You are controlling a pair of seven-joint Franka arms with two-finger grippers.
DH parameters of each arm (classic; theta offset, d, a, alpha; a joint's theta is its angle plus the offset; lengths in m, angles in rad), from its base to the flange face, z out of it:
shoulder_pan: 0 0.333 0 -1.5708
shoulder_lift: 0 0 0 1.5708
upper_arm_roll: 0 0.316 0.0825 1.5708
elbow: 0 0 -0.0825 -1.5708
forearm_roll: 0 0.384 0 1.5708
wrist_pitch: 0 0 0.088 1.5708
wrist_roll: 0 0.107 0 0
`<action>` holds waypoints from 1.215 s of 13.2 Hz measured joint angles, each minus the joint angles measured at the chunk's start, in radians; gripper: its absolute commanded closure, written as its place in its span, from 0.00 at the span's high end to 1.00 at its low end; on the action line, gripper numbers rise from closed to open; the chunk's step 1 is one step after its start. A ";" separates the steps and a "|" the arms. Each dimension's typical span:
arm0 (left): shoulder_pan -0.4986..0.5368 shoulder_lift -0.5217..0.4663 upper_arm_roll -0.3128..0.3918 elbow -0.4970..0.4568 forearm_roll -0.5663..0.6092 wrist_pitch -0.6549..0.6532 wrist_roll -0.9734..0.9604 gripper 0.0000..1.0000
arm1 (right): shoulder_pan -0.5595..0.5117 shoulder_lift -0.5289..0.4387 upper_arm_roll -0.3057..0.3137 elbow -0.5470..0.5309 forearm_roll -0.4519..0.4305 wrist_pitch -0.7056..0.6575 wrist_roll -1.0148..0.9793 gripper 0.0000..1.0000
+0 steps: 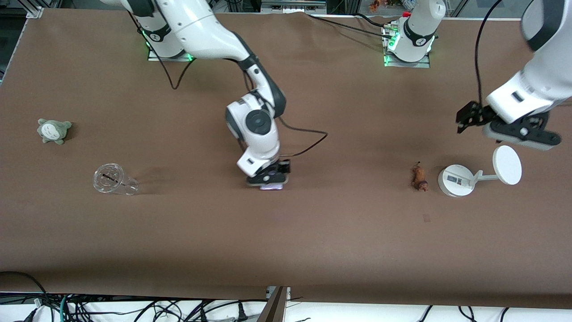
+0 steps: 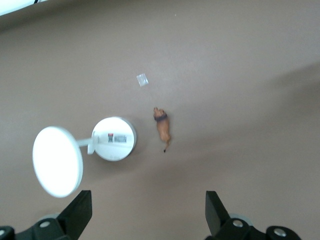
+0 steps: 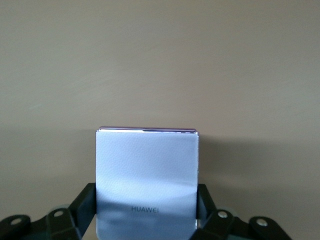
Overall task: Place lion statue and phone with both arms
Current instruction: 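Carry the phone with the right gripper and lower it beside the glass cup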
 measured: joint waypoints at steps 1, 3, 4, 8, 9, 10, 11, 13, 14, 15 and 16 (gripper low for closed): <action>0.000 0.002 0.000 0.029 0.000 -0.023 0.000 1.00 | -0.050 -0.029 -0.005 0.000 0.000 -0.058 -0.063 0.40; 0.003 0.017 0.001 0.056 0.000 -0.031 0.000 1.00 | -0.151 -0.074 -0.008 -0.001 0.000 -0.163 -0.179 0.38; 0.005 0.028 0.001 0.061 0.000 -0.031 0.000 1.00 | -0.200 -0.088 -0.008 -0.007 0.001 -0.202 -0.233 0.38; 0.008 0.046 0.001 0.063 -0.009 -0.040 -0.001 1.00 | -0.354 -0.085 -0.008 -0.073 0.001 -0.225 -0.372 0.38; 0.009 0.046 0.001 0.063 -0.010 -0.042 -0.001 1.00 | -0.376 -0.081 -0.008 -0.090 0.001 -0.223 -0.382 0.38; 0.010 0.047 0.001 0.063 -0.010 -0.042 -0.001 1.00 | -0.392 -0.080 -0.008 -0.109 0.001 -0.219 -0.390 0.38; 0.011 0.047 0.001 0.063 -0.010 -0.042 -0.001 1.00 | -0.401 -0.080 -0.007 -0.129 0.001 -0.210 -0.396 0.38; 0.011 0.050 0.001 0.062 -0.010 -0.042 -0.001 1.00 | -0.407 -0.080 -0.007 -0.159 0.001 -0.189 -0.398 0.38; 0.011 0.052 0.001 0.062 -0.010 -0.042 -0.001 1.00 | -0.409 -0.080 -0.007 -0.170 0.001 -0.179 -0.398 0.38; 0.011 0.054 0.001 0.062 -0.010 -0.042 -0.001 1.00 | -0.411 -0.080 -0.007 -0.181 0.001 -0.169 -0.398 0.38; 0.011 0.055 0.000 0.062 -0.010 -0.042 -0.001 1.00 | -0.413 -0.081 -0.007 -0.190 0.001 -0.159 -0.402 0.38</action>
